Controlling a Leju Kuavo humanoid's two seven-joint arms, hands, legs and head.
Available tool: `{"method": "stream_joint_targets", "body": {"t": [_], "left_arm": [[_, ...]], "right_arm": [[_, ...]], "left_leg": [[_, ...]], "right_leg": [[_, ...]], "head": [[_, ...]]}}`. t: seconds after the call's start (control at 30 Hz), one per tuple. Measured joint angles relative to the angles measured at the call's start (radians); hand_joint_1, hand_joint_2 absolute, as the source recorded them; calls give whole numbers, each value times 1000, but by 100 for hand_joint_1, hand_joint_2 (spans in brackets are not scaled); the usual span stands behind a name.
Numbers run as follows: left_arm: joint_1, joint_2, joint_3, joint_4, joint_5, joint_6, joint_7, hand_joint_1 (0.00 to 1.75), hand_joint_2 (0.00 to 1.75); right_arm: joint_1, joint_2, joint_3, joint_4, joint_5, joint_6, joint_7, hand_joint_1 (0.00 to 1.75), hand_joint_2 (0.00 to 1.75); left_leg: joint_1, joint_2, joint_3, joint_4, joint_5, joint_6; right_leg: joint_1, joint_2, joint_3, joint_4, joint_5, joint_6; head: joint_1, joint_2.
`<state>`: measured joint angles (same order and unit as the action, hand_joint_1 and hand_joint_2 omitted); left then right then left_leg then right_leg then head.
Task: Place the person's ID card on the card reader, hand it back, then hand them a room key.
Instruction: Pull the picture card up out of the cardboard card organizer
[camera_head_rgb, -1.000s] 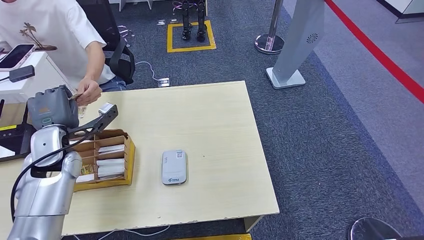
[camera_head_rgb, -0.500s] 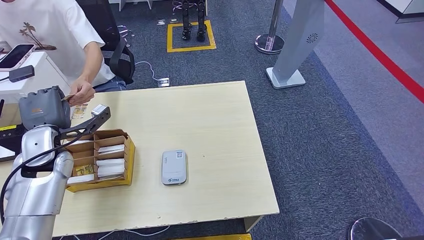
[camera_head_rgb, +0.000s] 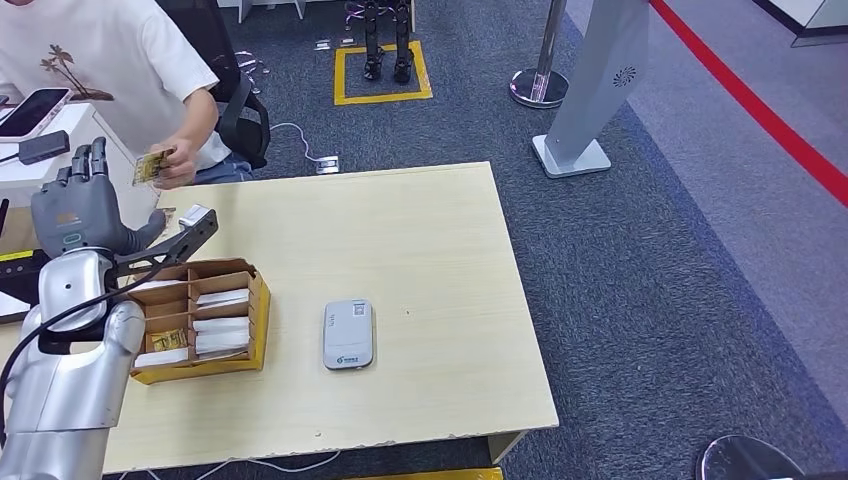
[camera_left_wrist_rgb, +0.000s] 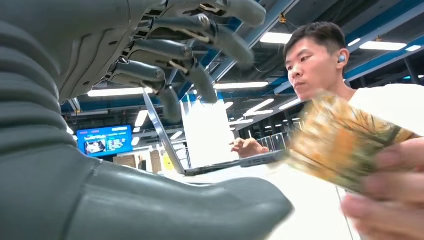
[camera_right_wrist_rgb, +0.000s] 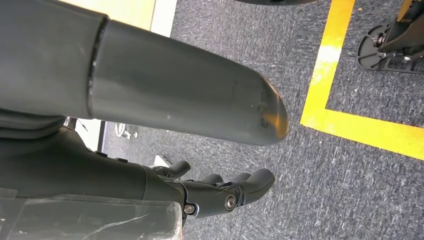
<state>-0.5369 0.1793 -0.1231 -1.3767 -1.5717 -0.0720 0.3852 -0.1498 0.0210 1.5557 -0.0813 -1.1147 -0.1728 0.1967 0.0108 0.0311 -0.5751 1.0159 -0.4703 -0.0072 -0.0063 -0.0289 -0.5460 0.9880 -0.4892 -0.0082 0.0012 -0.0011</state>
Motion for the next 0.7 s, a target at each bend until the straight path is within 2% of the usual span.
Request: {"method": "stream_joint_targets", "body": {"t": [0.2,0.27,0.33,0.53,0.6,0.7], "left_arm": [[3,-1,-6,-31,0,-1,-2,0,0],[8,-5,-7,-41,0,-1,-21,0,87],[17,-21,-6,-56,0,0,-82,0,175],[94,-116,4,-133,34,-9,-312,0,175],[128,-135,4,-159,56,-15,-348,0,175],[142,-141,4,-168,65,-18,-357,0,175]], "right_arm": [[0,0,0,0,-10,-1,0,0,0],[0,0,0,0,-15,-1,0,0,0],[0,0,0,0,-23,-1,0,0,0],[1,0,0,0,-60,-2,-4,0,0],[2,0,0,0,-69,-3,-4,0,0],[2,0,0,0,-71,-3,-4,0,0]], "left_leg": [[0,0,0,0,0,0],[0,0,0,0,0,0],[0,0,0,0,0,0],[-1,1,0,0,-1,1],[-1,2,0,0,-1,1],[-1,2,0,0,-1,1]], "right_leg": [[0,0,0,0,0,0],[0,0,0,0,0,0],[0,0,0,0,0,0],[0,0,0,0,0,0],[-1,1,0,-1,0,0],[-1,2,0,-1,0,0]], "head": [[0,0],[0,0],[0,0],[0,0],[0,0],[0,0]]}}
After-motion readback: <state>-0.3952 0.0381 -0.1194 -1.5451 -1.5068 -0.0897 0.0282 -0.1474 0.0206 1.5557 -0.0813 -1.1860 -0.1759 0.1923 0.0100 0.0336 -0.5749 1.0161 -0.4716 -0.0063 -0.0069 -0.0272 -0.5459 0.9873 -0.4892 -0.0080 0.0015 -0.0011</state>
